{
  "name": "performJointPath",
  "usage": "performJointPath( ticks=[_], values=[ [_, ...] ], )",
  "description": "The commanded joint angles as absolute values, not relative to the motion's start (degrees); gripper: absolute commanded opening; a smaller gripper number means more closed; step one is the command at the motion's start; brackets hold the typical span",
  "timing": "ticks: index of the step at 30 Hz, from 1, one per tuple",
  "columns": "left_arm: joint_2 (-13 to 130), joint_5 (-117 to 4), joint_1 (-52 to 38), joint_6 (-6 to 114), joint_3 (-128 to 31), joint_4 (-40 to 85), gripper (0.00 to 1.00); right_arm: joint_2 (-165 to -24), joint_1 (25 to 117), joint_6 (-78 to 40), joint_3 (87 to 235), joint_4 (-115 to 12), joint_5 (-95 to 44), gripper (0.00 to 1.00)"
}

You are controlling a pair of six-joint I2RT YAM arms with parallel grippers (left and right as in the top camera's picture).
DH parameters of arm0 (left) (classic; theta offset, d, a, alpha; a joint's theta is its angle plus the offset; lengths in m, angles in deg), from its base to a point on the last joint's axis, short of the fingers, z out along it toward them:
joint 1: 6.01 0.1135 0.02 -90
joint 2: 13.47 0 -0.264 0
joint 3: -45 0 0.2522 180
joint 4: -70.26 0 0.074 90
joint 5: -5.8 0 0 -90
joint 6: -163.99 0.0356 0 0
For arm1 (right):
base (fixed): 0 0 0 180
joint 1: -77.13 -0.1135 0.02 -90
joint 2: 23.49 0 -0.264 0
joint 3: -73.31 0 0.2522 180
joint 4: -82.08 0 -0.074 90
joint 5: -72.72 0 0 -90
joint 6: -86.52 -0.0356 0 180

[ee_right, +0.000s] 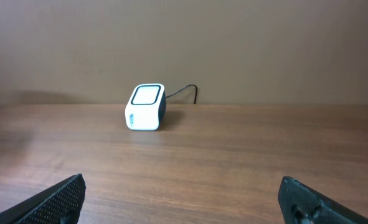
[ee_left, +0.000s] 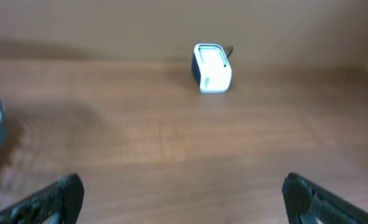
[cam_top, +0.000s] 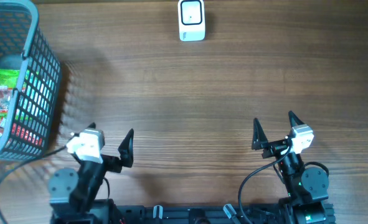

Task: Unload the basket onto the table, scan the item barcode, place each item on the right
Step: 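Reach the left gripper into the basket toward the pale green packet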

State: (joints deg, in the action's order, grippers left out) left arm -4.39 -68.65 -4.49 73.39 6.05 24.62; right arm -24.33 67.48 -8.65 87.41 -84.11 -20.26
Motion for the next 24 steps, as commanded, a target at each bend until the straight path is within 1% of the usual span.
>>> performJointPath(
  ticks=[1,4,9,11,13,14,15,17,18,19,20,21,23,24],
  values=[
    [8.6,-66.1,-4.3,72.9,-10.4,14.4,1.0,-24.5,67.7,-9.7,87.4,-84.3,-20.7,1.0],
    [23.3,-62.5,-4.3,74.1,-27.1,4.1,1.0,-24.5,67.7,-9.6,87.4,-84.3,-20.7,1.0],
    [46.0,-61.7,-4.3,74.0,-54.9,-12.2,1.0,-24.5,67.7,-9.7,87.4,-84.3,-20.7,1.0],
    [53.1,-63.0,-4.3,74.0,-63.7,-14.8,1.0,-24.5,67.7,-9.7,87.4,-84.3,-20.7,1.0],
    [57.7,-65.2,-4.3,74.0,-68.4,-14.2,1.0,-24.5,67.7,-9.7,87.4,-84.3,-20.7,0.99],
    [59.9,-66.6,-4.2,73.7,-69.5,-12.7,0.94,-24.5,67.7,-9.7,87.4,-84.3,-20.7,1.0],
    [61.0,-67.7,-4.2,72.6,-69.6,-11.4,0.83,-24.5,67.7,-9.7,87.4,-84.3,-20.7,1.0],
    [63.6,-73.0,-3.0,67.5,-69.6,-8.7,0.53,-24.5,67.7,-9.7,87.4,-84.3,-20.7,1.0],
    [64.6,-75.2,-2.2,65.5,-69.6,-7.8,0.33,-24.5,67.7,-9.7,87.4,-84.3,-20.7,1.0],
    [65.3,-76.9,-1.2,63.1,-69.6,-6.6,0.24,-24.5,67.7,-9.7,87.4,-84.3,-20.7,1.0],
    [65.9,-77.3,0.2,61.1,-69.6,-5.3,0.16,-24.5,67.7,-9.7,87.4,-84.3,-20.7,0.99],
    [66.2,-77.2,2.1,58.2,-69.6,-3.2,0.13,-24.5,67.7,-9.6,87.4,-84.3,-20.7,1.0],
    [66.2,-77.2,5.5,55.0,-69.6,0.5,0.11,-24.5,67.7,-9.7,87.4,-84.3,-20.7,1.0],
    [66.0,-77.3,8.0,54.1,-69.7,2.7,0.16,-24.5,67.7,-9.6,87.4,-84.3,-20.7,1.0]
  ],
)
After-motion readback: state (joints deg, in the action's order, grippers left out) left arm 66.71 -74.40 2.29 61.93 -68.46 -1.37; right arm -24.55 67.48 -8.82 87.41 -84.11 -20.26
